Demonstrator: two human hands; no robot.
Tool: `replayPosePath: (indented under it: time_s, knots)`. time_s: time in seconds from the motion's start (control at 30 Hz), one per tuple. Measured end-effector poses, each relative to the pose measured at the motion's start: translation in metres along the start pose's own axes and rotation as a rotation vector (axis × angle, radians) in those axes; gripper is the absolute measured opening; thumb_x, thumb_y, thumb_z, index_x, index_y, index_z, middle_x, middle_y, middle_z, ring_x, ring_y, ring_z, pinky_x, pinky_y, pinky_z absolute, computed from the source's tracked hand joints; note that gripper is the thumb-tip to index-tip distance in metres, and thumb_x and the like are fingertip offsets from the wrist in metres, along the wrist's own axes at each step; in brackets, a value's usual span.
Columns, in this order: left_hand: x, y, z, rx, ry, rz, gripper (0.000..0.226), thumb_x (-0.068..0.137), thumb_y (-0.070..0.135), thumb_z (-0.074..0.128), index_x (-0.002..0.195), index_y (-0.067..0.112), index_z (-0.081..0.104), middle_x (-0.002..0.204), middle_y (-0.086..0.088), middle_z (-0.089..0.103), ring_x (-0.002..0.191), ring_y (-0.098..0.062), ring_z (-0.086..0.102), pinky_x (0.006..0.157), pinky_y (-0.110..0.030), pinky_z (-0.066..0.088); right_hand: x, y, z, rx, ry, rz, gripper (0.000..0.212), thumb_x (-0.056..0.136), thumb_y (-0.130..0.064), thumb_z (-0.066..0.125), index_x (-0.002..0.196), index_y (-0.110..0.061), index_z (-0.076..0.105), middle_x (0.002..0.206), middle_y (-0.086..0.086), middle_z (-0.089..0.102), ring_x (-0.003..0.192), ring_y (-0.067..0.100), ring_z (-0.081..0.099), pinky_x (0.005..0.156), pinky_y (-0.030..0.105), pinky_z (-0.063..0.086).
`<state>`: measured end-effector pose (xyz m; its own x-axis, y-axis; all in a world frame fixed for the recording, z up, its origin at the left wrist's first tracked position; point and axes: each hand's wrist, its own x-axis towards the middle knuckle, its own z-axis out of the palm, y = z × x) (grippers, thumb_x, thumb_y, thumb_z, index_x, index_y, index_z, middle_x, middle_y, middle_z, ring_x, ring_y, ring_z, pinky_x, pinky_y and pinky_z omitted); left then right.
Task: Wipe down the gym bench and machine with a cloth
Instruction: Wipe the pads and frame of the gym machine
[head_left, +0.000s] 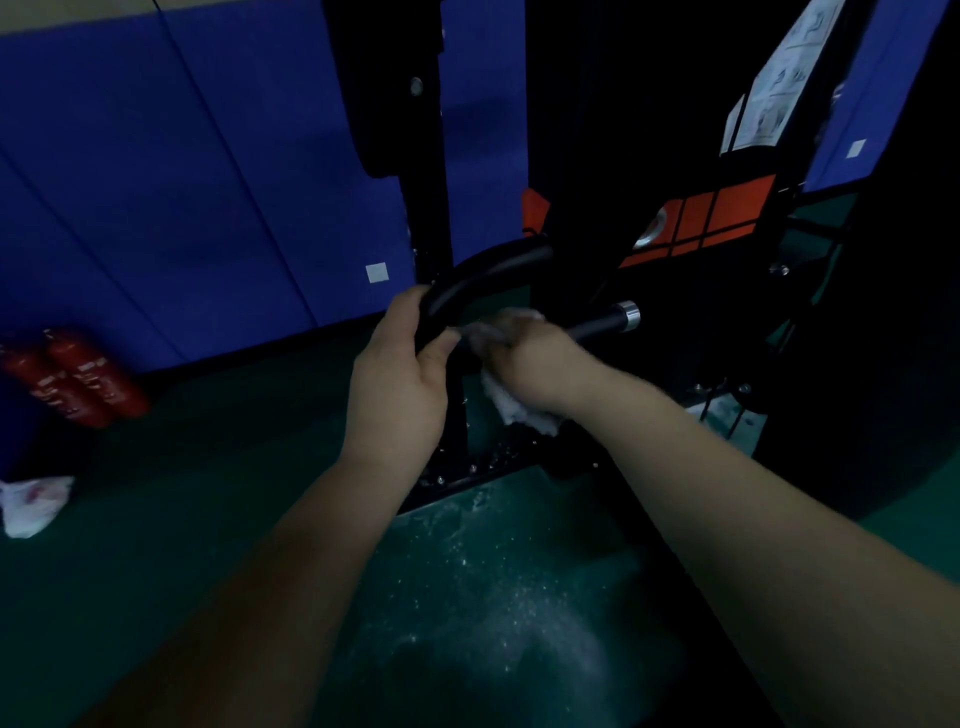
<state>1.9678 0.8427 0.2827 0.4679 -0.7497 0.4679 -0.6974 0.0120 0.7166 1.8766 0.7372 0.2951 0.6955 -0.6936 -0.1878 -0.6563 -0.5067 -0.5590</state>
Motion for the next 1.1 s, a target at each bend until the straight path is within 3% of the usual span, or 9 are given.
replayPosePath:
  time_s: [0.1,0.23,0.43,0.53,0.63,0.77,0.87,1.0,1.1]
  knots:
    - [0.0,-0.001,0.001,0.005,0.013,0.006,0.028,0.098,0.017,0.049,0.125,0.018,0.05,0.105,0.005,0.059,0.093,-0.004,0.055,0.074,0.001,0.037,-0.026,0.018,0.045,0.563,0.3,-0.21,0.034,0.1,-0.033,0.042,0.133,-0.029,0.05,0.117,0.004,0.063,0.109,0.019,0.059,0.088,0.025,0.045]
    - [-0.002,0.001,0.0,0.026,0.03,0.037,0.024,0.097,0.018,0.049,0.122,0.016,0.053,0.094,0.003,0.062,0.08,-0.006,0.055,0.066,-0.001,0.039,-0.047,0.036,0.091,1.001,0.499,0.026,0.038,0.1,-0.037,0.041,0.137,-0.032,0.046,0.114,-0.01,0.062,0.103,0.004,0.058,0.088,0.022,0.047]
    - [-0.002,0.0,0.001,0.026,0.039,0.046,0.021,0.098,0.019,0.049,0.118,0.016,0.053,0.093,0.005,0.062,0.082,-0.001,0.057,0.069,-0.003,0.04,-0.017,0.02,0.105,1.61,0.049,0.404,0.041,0.099,-0.036,0.047,0.131,-0.011,0.052,0.12,0.016,0.064,0.107,0.032,0.062,0.099,0.048,0.047]
    - [-0.001,0.0,0.0,0.011,0.029,0.029,0.022,0.098,0.017,0.048,0.119,0.018,0.053,0.092,0.017,0.059,0.085,0.008,0.056,0.071,0.0,0.039,-0.006,-0.007,0.099,1.633,-0.107,0.352,0.039,0.103,-0.027,0.038,0.137,-0.008,0.045,0.132,0.019,0.054,0.12,0.032,0.053,0.1,0.043,0.044]
    - [-0.001,-0.001,0.0,0.026,0.022,0.037,0.023,0.098,0.017,0.048,0.12,0.018,0.052,0.091,0.021,0.057,0.084,0.01,0.055,0.072,-0.001,0.04,0.001,-0.005,0.092,1.766,-0.081,0.292,0.04,0.1,-0.014,0.044,0.136,0.003,0.043,0.138,0.026,0.047,0.129,0.039,0.044,0.102,0.044,0.041]
    - [0.0,-0.003,0.001,0.068,0.038,0.071,0.024,0.098,0.019,0.048,0.121,0.014,0.053,0.092,0.008,0.061,0.08,0.001,0.056,0.068,-0.006,0.042,0.002,0.026,0.08,1.84,0.03,0.355,0.027,0.1,-0.019,0.046,0.119,-0.006,0.06,0.101,0.014,0.065,0.089,0.026,0.062,0.076,0.034,0.053]
    - [0.0,-0.002,0.003,0.075,0.051,0.071,0.024,0.098,0.019,0.048,0.121,0.014,0.053,0.09,0.004,0.061,0.072,-0.005,0.056,0.062,-0.01,0.043,0.001,0.043,0.08,1.797,0.08,0.271,0.028,0.102,-0.017,0.042,0.119,-0.005,0.06,0.103,0.014,0.066,0.087,0.024,0.063,0.077,0.033,0.053]
    - [0.001,-0.002,0.004,0.048,0.042,0.042,0.021,0.098,0.017,0.048,0.118,0.014,0.053,0.084,0.012,0.058,0.063,0.0,0.052,0.057,-0.005,0.038,0.009,0.059,0.064,1.744,0.233,0.263,0.029,0.103,-0.011,0.036,0.086,-0.009,0.059,0.081,0.011,0.062,0.068,0.019,0.059,0.062,0.027,0.053]
    - [0.0,-0.003,0.004,0.049,0.042,0.057,0.021,0.098,0.017,0.048,0.117,0.014,0.053,0.085,0.009,0.059,0.064,-0.003,0.053,0.057,-0.006,0.038,0.015,0.092,0.042,1.777,0.397,0.277,0.027,0.103,-0.009,0.034,0.095,-0.01,0.06,0.08,0.008,0.064,0.066,0.015,0.061,0.061,0.024,0.053]
